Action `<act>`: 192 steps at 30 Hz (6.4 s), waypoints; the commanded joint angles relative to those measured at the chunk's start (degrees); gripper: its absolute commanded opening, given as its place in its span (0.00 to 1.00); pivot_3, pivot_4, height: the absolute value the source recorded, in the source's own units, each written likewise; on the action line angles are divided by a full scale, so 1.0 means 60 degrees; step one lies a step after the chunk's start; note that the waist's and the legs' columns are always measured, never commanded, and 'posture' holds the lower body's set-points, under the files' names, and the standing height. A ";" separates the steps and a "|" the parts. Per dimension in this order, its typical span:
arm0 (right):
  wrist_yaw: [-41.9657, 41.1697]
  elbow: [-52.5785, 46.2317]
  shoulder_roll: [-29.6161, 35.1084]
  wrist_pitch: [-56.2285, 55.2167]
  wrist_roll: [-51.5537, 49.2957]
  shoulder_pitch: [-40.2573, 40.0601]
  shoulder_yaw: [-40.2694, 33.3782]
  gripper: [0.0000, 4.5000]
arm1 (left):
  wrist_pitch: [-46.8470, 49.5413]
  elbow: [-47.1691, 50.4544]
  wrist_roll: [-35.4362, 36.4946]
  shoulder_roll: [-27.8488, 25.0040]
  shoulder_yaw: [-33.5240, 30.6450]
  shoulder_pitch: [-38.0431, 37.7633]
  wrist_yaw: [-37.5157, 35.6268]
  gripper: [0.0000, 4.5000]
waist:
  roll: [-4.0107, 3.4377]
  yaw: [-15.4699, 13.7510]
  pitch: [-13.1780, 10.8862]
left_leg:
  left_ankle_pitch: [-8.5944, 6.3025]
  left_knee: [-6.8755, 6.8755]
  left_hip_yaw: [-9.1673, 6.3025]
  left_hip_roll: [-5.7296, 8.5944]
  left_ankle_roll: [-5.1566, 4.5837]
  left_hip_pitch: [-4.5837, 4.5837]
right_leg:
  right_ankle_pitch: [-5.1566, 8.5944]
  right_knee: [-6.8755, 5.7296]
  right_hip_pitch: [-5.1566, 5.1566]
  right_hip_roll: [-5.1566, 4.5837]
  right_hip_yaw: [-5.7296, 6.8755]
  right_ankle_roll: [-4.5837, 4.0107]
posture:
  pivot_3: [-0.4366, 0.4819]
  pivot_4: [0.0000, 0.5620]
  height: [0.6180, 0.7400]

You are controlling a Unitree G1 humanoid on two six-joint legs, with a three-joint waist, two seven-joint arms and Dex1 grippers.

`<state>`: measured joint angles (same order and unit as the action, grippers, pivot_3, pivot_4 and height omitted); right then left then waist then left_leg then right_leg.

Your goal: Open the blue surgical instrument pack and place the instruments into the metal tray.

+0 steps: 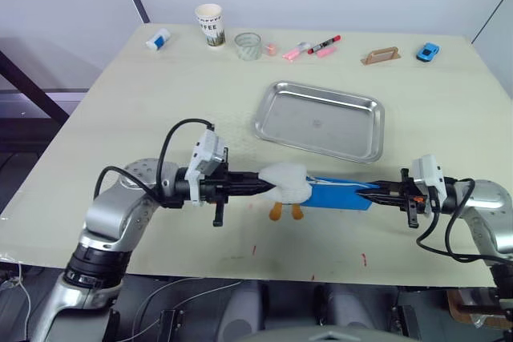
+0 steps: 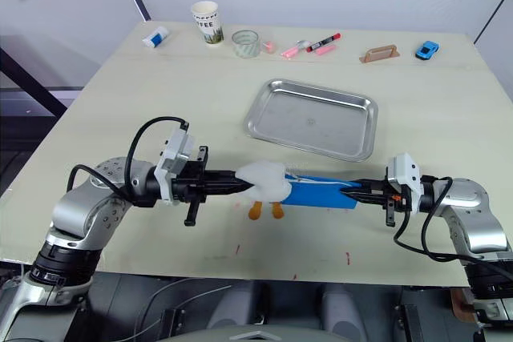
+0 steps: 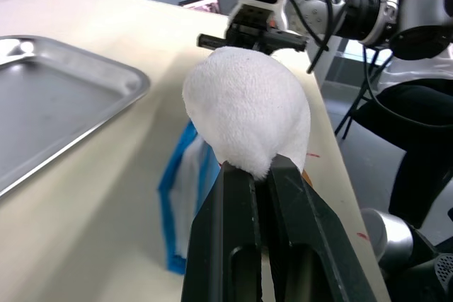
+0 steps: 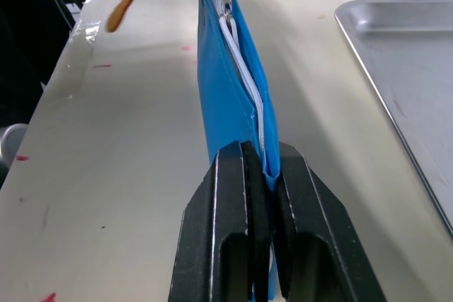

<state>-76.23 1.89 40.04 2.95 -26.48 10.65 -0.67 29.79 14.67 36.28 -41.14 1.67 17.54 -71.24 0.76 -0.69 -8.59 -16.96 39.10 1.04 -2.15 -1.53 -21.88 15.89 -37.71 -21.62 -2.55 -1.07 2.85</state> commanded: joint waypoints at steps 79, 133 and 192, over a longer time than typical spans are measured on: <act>0.0193 -0.1056 -0.0158 0.0926 -0.0007 -0.0220 0.0202 0.00 | -0.2436 -0.4723 -0.2176 -0.1509 -0.0176 -0.0210 -0.2686 0.00 | -0.0003 -0.0004 -0.0007 | -0.0001 -0.0004 0.0007 -0.0003 -0.0001 -0.0004 | 0.0000 -0.0003 -0.0012 0.0003 0.0000 0.0001 | 0.48 0.27 1.00; -0.0276 -0.0397 0.0113 0.0557 0.0239 0.0217 0.0493 0.00 | -0.2602 -0.3796 -0.1964 0.1444 0.0595 0.1315 -0.1023 0.78 | 0.0006 -0.0015 -0.0003 | 0.0000 0.0006 0.0002 0.0005 0.0000 -0.0004 | -0.0001 -0.0007 -0.0006 0.0006 -0.0001 0.0002 | 0.48 0.27 1.00; 0.1821 -0.2952 0.1857 0.2822 -0.0642 -0.2437 -0.3362 1.00 | -0.3480 -0.4226 -0.2565 0.2086 0.0941 0.1411 -0.1226 0.00 | 0.0008 -0.0019 -0.0004 | 0.0000 0.0010 -0.0010 0.0004 0.0000 -0.0013 | -0.0001 -0.0004 -0.0004 0.0012 0.0001 0.0002 | 0.48 0.27 1.00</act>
<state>-67.02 -12.51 49.88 17.33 -28.65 -3.91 -17.76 9.52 -11.27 20.53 -28.38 7.52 26.07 -78.42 0.81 -0.80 -8.61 -16.96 39.16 1.01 -2.12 -1.53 -21.95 15.88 -37.75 -21.65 -2.47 -1.10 2.87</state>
